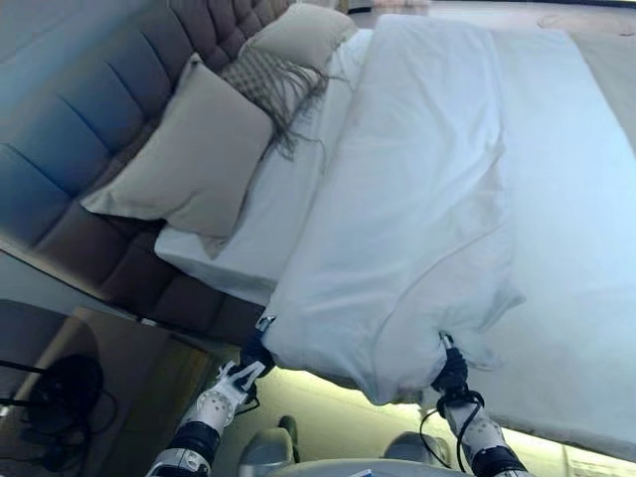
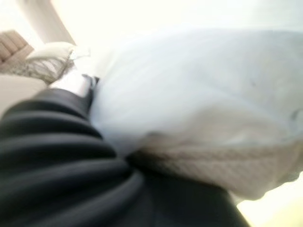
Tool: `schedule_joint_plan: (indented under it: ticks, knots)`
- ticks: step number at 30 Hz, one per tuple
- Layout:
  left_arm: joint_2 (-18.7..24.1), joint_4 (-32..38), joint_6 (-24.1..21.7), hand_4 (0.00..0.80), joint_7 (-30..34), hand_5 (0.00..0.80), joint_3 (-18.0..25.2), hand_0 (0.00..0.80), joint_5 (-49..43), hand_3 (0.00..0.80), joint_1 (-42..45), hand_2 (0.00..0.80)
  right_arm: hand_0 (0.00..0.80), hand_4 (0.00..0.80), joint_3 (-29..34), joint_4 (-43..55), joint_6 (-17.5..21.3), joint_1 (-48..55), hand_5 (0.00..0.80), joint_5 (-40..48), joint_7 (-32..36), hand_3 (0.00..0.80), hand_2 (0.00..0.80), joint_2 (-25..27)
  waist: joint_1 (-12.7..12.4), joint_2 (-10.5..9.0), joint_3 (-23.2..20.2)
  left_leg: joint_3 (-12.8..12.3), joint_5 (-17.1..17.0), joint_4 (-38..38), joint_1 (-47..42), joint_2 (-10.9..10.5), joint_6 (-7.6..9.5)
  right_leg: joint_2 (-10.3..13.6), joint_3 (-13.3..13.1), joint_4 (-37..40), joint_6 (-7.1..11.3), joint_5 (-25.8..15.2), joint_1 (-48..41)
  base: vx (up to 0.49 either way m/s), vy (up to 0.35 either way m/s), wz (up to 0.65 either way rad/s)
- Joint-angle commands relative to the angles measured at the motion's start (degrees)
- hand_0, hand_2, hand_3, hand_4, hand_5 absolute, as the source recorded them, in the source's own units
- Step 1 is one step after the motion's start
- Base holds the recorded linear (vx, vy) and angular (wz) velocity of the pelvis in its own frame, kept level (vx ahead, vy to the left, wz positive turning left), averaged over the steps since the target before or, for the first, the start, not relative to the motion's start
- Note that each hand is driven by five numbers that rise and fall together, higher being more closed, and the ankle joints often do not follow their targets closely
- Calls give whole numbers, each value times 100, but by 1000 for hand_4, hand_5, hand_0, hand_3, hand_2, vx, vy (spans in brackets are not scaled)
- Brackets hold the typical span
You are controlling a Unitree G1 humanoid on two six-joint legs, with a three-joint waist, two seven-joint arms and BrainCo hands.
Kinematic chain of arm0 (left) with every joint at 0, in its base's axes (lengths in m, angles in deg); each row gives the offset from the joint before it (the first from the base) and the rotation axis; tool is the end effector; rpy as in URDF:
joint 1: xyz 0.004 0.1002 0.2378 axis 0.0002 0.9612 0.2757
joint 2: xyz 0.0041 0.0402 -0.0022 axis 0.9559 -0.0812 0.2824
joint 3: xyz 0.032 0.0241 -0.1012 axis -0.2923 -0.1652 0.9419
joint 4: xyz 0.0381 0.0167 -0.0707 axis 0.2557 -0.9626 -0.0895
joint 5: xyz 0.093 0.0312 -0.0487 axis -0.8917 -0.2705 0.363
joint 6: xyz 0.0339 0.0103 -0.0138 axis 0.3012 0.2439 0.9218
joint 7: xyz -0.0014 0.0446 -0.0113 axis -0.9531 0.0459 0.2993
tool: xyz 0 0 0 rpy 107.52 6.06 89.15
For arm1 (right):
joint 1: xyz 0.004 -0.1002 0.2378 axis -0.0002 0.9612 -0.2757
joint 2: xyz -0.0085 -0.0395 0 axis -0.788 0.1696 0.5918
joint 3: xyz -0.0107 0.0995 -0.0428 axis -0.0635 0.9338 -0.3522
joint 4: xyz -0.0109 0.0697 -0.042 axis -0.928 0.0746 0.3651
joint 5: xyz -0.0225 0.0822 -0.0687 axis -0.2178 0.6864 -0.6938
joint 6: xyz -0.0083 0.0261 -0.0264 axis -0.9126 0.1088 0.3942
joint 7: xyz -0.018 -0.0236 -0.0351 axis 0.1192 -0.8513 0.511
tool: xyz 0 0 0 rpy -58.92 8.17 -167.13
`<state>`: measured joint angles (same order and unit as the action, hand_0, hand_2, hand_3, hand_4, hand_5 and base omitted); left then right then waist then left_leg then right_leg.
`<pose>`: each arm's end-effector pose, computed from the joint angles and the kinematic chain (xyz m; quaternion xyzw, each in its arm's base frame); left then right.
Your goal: Make the bed neatly
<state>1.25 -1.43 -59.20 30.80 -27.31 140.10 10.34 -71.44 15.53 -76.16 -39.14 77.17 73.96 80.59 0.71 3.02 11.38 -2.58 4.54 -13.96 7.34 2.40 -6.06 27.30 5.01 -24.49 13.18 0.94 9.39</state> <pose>0.1890 0.1745 -0.0726 -0.4617 0.2935 -0.0856 0.8327 0.1469 -0.2256 -0.0922 0.5594 0.1766 -0.1550 0.7949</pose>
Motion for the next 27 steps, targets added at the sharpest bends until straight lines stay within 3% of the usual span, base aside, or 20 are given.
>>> schedule_joint_plan:
  ticks: [1, 4, 7, 10, 12, 16, 21, 27]
  knots:
    - [428, 186, -875, 800, -62, 800, -239, 800, 63, 800, -485, 800, 800, 800, -213, 108, 115, -337, 800, 223, 758, 800, 800, 172, -81, -68, 564, 270, -248, -626, 1127, 664, -211, -223, -36, 917, 176, -810, 868, -585, -84, 11]
    - [417, -233, -1142, 800, -265, 800, -328, 800, 337, 800, -1354, 800, 800, 800, -539, -102, 452, -961, 800, 280, 748, 800, 800, 215, -133, -132, 896, 453, -489, -661, 1826, 804, -321, -267, 0, 839, 155, -924, 1427, -384, -16, 29]
    - [412, -326, -1187, 800, -399, 800, -323, 800, 458, 800, -1661, 800, 800, 800, -526, -333, 431, -1245, 800, 339, 722, 800, 800, 294, -161, -205, 1003, 468, -661, -634, 2121, 832, -344, -339, 69, 807, 140, -947, 1629, -190, -16, -4]
    - [413, -484, -1209, 800, -384, 800, -208, 800, 762, 800, -1890, 800, 800, 800, -340, -992, 235, -1660, 800, 301, 581, 800, 800, 465, -233, -365, 1113, 513, -746, -630, 2381, 869, -370, -560, 139, 748, 143, -875, 1847, -123, -48, -5]
    - [424, -488, -1212, 800, -322, 800, -157, 800, 736, 800, -1903, 800, 800, 800, -260, -1202, 205, -1688, 800, 243, 577, 800, 800, 502, -233, -412, 1127, 506, -774, -648, 2467, 876, -371, -594, 152, 749, 147, -892, 1907, -67, -37, -11]
    - [433, -708, -1302, 800, -217, 800, -67, 800, 729, 800, -2094, 800, 800, 800, -27, -1787, 176, -1702, 800, 319, 728, 800, 800, 581, -180, -440, 1307, 261, -860, -599, 2736, 963, -355, -643, 212, 747, 126, -883, 2102, -108, 0, -3]
    - [188, -1237, -1643, 800, -154, 800, 15, 800, 709, 800, -2258, 800, 800, 800, 405, -2251, -90, -1788, 800, 205, 156, 800, 800, 738, -5, -343, 1445, 186, -961, -561, 3090, 800, -308, -649, 36, 660, 97, -890, 2561, -92, 154, -2]
    - [12, -1637, -1952, 800, -5, 800, 54, 800, 859, 800, -2393, 800, 800, 800, 660, -2839, -361, -1671, 800, -279, -384, 800, 800, 955, 214, -156, 1573, 134, -932, -644, 3362, 769, -304, -649, -235, 691, 60, -905, 2891, -34, 145, -12]
